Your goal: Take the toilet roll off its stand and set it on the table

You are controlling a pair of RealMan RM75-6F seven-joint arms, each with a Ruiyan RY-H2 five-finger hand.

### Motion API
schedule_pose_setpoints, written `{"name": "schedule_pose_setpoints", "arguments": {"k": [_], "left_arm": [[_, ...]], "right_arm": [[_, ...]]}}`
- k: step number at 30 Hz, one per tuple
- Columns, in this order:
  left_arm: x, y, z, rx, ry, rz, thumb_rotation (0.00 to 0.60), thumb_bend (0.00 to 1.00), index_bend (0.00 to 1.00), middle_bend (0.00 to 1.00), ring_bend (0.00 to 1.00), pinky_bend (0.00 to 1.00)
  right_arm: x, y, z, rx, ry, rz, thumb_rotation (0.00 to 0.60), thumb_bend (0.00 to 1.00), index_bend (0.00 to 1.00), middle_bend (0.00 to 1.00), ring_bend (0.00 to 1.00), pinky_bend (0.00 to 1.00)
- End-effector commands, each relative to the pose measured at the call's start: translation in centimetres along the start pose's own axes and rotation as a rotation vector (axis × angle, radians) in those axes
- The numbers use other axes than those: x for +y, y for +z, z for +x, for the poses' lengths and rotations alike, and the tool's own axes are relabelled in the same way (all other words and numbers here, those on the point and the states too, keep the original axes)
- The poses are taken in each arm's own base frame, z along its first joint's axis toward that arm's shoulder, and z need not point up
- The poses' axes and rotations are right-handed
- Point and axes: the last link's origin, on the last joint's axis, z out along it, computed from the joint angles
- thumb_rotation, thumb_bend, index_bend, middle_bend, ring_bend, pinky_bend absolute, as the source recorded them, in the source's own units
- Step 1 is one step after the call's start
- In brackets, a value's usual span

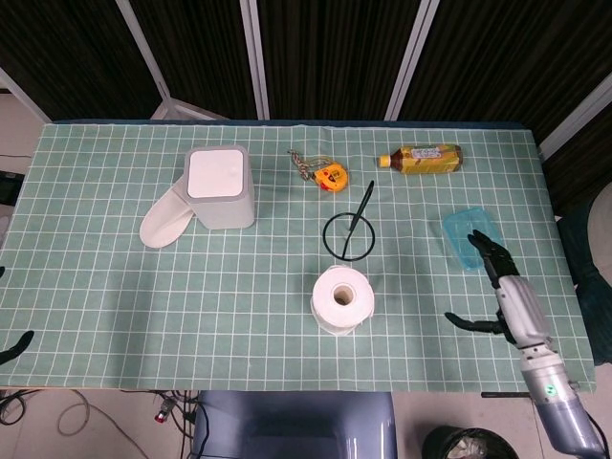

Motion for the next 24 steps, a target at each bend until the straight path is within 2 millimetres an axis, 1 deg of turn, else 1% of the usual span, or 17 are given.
{"name": "schedule_pose_setpoints", "arguments": {"k": [1, 5, 7, 17, 24], "left_arm": [[0.1, 0.0, 0.0, -0.001, -0.002, -0.004, 0.6, 0.18, 0.04, 0.0, 0.0, 0.02], [0.0, 0.0, 0.0, -0.002, -0.003, -0.002, 0.6, 0.18, 0.04, 0.0, 0.0, 0.02], [0.0, 0.0, 0.0, -0.002, -0.003, -0.003, 0.6, 0.18, 0.04, 0.0, 0.0, 0.02], [0.2, -0.1, -0.1, -0.001, 0.004, -0.011, 0.6, 0.18, 0.04, 0.0, 0.0, 0.02], [0.4, 0.1, -0.4, -0.009, 0.012, -0.018, 0.6, 0.18, 0.04, 0.0, 0.0, 0.02]], "right_arm": [[1.9, -6.4, 1.9, 0.066, -0.455, 0.016, 0.6, 0.0, 0.0, 0.0, 0.0, 0.0], [3.0, -7.5, 1.3, 0.085, -0.607, 0.019, 0.6, 0.0, 0.0, 0.0, 0.0, 0.0], [3.4, -7.5, 1.1, 0.095, -0.642, 0.004, 0.6, 0.0, 0.0, 0.0, 0.0, 0.0], [5.4, -7.3, -0.3, 0.05, -0.646, -0.071, 0.6, 0.0, 0.0, 0.0, 0.0, 0.0], [5.6, -7.1, -0.4, 0.042, -0.631, -0.079, 0.6, 0.0, 0.0, 0.0, 0.0, 0.0]]}}
